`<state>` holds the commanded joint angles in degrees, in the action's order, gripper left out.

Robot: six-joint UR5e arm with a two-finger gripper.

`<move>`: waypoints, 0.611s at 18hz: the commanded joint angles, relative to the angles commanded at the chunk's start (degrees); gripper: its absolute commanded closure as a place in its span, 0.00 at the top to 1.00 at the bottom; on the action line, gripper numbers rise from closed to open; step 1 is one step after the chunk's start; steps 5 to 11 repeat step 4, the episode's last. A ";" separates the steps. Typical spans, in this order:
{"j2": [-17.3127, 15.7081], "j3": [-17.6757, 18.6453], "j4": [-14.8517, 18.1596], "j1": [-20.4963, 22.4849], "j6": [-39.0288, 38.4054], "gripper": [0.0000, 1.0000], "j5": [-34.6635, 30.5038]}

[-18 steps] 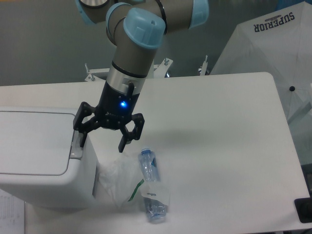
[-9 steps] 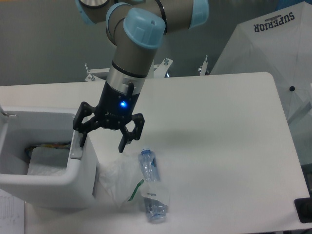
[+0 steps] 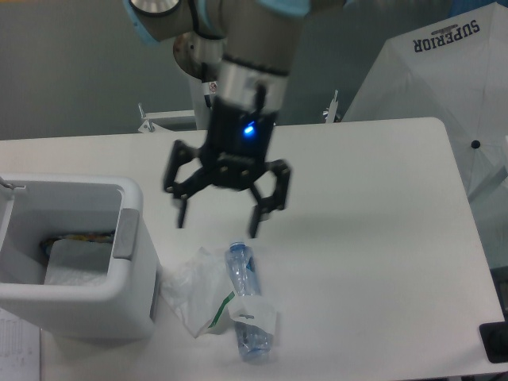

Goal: Open the trash can
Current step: 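Lift the gripper up and away from the opened trash can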

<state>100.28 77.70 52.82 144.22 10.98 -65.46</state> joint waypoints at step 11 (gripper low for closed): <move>0.35 -0.27 0.35 0.09 6.49 1.00 -7.12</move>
